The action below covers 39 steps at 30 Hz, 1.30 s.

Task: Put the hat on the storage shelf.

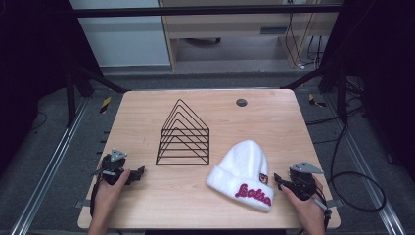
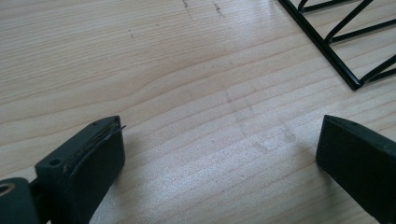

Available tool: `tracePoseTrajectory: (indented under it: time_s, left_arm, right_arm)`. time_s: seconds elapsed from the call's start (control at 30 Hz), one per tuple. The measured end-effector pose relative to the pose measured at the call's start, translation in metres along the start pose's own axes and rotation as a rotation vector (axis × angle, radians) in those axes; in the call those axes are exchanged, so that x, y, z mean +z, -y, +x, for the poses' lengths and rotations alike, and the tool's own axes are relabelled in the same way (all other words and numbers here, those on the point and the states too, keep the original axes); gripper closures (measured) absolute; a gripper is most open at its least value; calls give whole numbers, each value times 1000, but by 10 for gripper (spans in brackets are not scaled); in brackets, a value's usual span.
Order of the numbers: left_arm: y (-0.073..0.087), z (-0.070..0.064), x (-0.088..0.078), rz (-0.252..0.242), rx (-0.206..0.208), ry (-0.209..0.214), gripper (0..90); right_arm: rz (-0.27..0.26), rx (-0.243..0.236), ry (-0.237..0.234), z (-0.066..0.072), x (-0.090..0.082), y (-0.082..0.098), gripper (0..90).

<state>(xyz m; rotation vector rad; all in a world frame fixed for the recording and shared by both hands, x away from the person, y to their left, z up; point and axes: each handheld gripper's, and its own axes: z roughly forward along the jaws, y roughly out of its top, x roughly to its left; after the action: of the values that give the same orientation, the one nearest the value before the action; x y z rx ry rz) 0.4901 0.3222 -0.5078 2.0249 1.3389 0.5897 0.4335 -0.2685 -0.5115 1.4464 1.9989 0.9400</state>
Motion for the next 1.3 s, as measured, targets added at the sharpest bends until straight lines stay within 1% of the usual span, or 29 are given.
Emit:
tracePoseTrajectory:
  time_s: [0.03, 0.23, 0.37, 0.43, 0.47, 0.53, 0.57, 0.6, 0.67, 0.7, 0.73, 0.8, 0.9, 0.93, 1.0, 1.07, 1.13, 1.17, 1.2, 1.23, 1.27, 1.3]
  left_arm:
    - [0, 0, 0, 0, 0, 0, 3]
    - [0, 0, 0, 0, 0, 0, 3]
    - [0, 0, 0, 0, 0, 0, 3]
    - [0, 0, 0, 0, 0, 0, 3]
    - [0, 0, 0, 0, 0, 0, 3]
    - [0, 0, 0, 0, 0, 0, 3]
    - [0, 0, 0, 0, 0, 0, 3]
    - [0, 0, 0, 0, 0, 0, 3]
    - [0, 0, 0, 0, 0, 0, 3]
    - [0, 0, 0, 0, 0, 1, 3]
    - [0, 0, 0, 0, 0, 0, 3]
    - [0, 0, 0, 0, 0, 1, 3]
    - [0, 0, 0, 0, 0, 0, 3]
    - [0, 0, 0, 0, 0, 1, 3]
    - [0, 0, 0, 0, 0, 1, 3]
    - [0, 0, 0, 0, 0, 1, 3]
    - [0, 0, 0, 0, 0, 1, 3]
    - [0, 0, 0, 0, 0, 1, 3]
    - [0, 0, 0, 0, 0, 1, 3]
    - [0, 0, 0, 0, 0, 1, 3]
    - [0, 0, 0, 0, 0, 1, 3]
    - [0, 0, 0, 0, 0, 1, 3]
  right_arm:
    - [2, 7, 0, 1, 0, 0, 332]
    - [4, 10, 0, 1, 0, 0, 319]
    - [16, -16, -18, 2, 2, -1, 228]
    - [37, -33, -44, 2, 3, -5, 270]
    - [51, -43, -61, 1, 3, -10, 264]
    - [45, -61, -53, -1, 1, -23, 255]
    - [45, -74, -46, 0, 0, -33, 234]
    - [58, -93, -38, 1, 1, -42, 208]
    - [92, -127, -42, 3, 3, -60, 172]
    - [97, -144, -39, 4, 5, -68, 153]
    - [101, -169, -45, 5, 7, -76, 131]
    - [111, -192, -56, 8, 10, -88, 122]
    - [144, -214, -67, 12, 18, -106, 153]
    - [153, -222, -61, 13, 20, -110, 168]
    - [169, -232, -60, 14, 25, -117, 236]
    - [180, -232, -83, 16, 30, -123, 287]
    - [184, -245, -99, 19, 35, -129, 351]
    - [190, -254, -105, 20, 37, -131, 369]
    - [197, -251, -116, 22, 40, -133, 387]
    - [197, -251, -116, 22, 40, -133, 387]
    - [196, -253, -126, 23, 43, -135, 414]
    - [202, -259, -130, 25, 48, -139, 463]
